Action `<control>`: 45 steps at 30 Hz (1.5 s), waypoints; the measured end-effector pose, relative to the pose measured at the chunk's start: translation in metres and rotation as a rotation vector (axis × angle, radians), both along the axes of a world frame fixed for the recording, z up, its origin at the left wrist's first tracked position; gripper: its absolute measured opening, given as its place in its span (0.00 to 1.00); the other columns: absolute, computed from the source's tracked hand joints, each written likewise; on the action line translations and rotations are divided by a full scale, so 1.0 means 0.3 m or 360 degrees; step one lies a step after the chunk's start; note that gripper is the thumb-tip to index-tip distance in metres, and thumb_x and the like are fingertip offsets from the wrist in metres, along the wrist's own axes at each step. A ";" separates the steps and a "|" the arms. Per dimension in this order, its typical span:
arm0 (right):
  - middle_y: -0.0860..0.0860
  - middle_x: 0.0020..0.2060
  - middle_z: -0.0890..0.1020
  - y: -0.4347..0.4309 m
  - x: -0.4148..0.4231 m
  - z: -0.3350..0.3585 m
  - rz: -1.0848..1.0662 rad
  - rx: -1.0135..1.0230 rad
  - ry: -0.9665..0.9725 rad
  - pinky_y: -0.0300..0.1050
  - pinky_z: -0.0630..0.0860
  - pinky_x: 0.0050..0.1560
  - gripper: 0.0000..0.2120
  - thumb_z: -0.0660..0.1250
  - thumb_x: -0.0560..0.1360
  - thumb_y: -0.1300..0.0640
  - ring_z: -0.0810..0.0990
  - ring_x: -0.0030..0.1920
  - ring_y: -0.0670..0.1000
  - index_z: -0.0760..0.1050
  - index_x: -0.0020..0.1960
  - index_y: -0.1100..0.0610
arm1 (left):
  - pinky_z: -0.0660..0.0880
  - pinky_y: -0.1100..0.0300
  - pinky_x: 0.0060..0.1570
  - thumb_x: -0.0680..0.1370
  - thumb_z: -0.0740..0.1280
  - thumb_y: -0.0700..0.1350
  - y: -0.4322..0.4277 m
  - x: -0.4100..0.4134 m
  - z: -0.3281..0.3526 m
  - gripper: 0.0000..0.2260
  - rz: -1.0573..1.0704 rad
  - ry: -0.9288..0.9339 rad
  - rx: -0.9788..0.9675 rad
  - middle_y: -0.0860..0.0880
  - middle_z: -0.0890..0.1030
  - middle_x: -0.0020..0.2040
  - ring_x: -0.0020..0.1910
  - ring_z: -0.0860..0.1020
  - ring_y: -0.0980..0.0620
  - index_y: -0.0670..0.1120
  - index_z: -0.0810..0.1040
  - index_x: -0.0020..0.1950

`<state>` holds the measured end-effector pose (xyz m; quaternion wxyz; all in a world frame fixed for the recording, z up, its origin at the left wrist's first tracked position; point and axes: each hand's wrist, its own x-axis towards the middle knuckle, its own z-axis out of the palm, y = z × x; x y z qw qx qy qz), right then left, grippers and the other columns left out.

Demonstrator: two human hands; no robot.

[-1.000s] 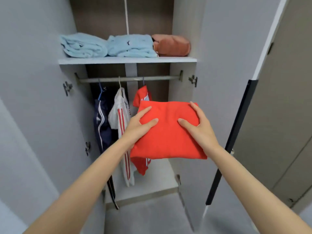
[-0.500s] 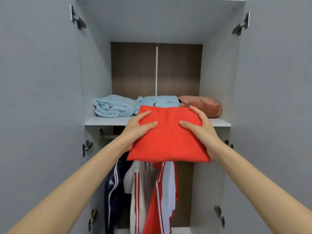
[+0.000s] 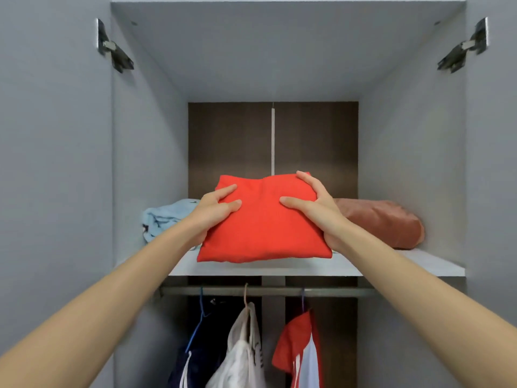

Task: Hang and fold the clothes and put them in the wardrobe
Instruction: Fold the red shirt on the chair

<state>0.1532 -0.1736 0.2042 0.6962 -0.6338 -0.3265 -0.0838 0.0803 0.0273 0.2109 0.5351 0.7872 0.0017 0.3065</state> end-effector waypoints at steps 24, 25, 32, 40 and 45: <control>0.51 0.79 0.41 0.987 0.634 0.056 -0.0656 -0.0922 -0.0366 0.54 0.57 0.72 0.29 0.59 0.81 0.50 0.51 0.76 0.60 0.52 0.78 0.50 | 0.64 0.51 0.70 0.81 0.59 0.40 0.836 0.672 0.199 0.21 0.0948 0.0608 0.1231 0.43 0.69 0.72 0.71 0.68 0.43 0.47 0.67 0.74; 0.50 0.79 0.44 0.992 0.629 0.068 -0.0666 -0.0958 -0.0498 0.55 0.58 0.71 0.27 0.57 0.81 0.50 0.50 0.76 0.58 0.55 0.78 0.51 | 0.64 0.52 0.71 0.81 0.57 0.41 0.839 0.678 0.190 0.20 0.0917 0.0599 0.1224 0.43 0.69 0.73 0.71 0.68 0.43 0.47 0.67 0.74; 0.51 0.78 0.58 1.069 0.624 0.031 -0.0379 -0.1528 -0.0614 0.54 0.52 0.76 0.25 0.44 0.84 0.49 0.57 0.77 0.54 0.55 0.78 0.54 | 0.58 0.56 0.72 0.84 0.48 0.42 0.850 0.689 0.089 0.20 0.0814 0.0742 0.1264 0.43 0.64 0.76 0.74 0.63 0.45 0.42 0.65 0.75; 0.54 0.75 0.64 0.972 0.572 0.042 -0.0372 -0.1296 -0.0676 0.51 0.57 0.74 0.23 0.52 0.83 0.50 0.60 0.75 0.53 0.64 0.75 0.57 | 0.69 0.48 0.65 0.83 0.53 0.48 0.777 0.591 0.068 0.18 0.1075 0.0412 0.1037 0.40 0.75 0.67 0.66 0.73 0.39 0.47 0.71 0.71; 0.50 0.70 0.72 0.770 0.440 0.044 -0.0579 -0.1009 -0.0819 0.53 0.66 0.68 0.19 0.58 0.81 0.52 0.68 0.69 0.55 0.70 0.71 0.52 | 0.70 0.49 0.63 0.82 0.56 0.47 0.617 0.461 0.096 0.19 0.1040 0.0124 0.0992 0.43 0.76 0.67 0.66 0.72 0.40 0.52 0.69 0.73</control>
